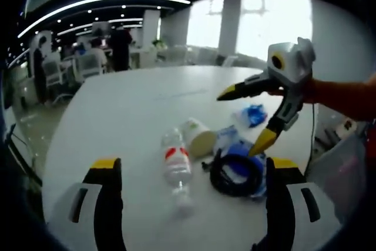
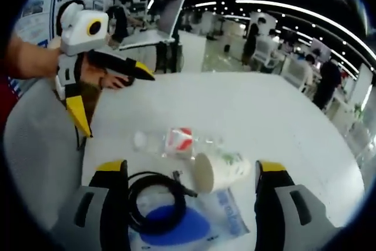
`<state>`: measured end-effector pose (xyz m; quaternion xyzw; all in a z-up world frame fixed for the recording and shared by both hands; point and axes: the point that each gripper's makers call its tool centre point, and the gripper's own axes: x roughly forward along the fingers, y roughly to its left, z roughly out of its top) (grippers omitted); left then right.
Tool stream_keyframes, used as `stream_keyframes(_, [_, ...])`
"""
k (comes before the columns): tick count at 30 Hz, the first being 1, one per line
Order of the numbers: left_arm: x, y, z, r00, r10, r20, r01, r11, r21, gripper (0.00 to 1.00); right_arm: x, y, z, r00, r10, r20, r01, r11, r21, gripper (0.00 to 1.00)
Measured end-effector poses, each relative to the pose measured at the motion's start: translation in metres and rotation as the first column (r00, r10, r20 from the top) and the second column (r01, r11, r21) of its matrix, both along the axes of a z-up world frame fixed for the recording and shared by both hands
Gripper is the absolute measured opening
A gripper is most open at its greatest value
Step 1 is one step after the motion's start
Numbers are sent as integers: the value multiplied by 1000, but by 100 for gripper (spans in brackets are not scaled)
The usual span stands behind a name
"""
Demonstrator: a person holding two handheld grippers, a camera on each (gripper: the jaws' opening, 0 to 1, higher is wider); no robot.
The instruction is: Arrange the tabletop items into an orderly group along one side of the table until the central work area is clear of visible clutter.
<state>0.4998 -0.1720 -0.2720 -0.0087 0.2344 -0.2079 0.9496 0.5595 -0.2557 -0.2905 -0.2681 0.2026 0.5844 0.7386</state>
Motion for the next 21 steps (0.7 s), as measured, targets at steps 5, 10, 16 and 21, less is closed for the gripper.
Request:
stream_keyframes(5, [-4, 4, -2, 1000, 13, -1, -13, 1000, 6, 99, 1, 10, -5, 999, 46, 9, -46, 998, -33, 87])
stream_keyframes(10, [-7, 7, -5, 1000, 26, -8, -26, 1000, -1, 99, 3, 20, -11, 994, 103, 23, -101, 992, -74, 86])
stream_keyframes(16, [-9, 5, -10, 999, 32, -19, -32, 999, -11, 99, 10, 30, -21, 988, 150, 27, -146, 983, -112, 86])
stream_keyframes(21, [-9, 4, -13, 999, 34, -26, -34, 999, -17, 99, 17, 36, -32, 982, 185, 34, -178, 974, -143, 84])
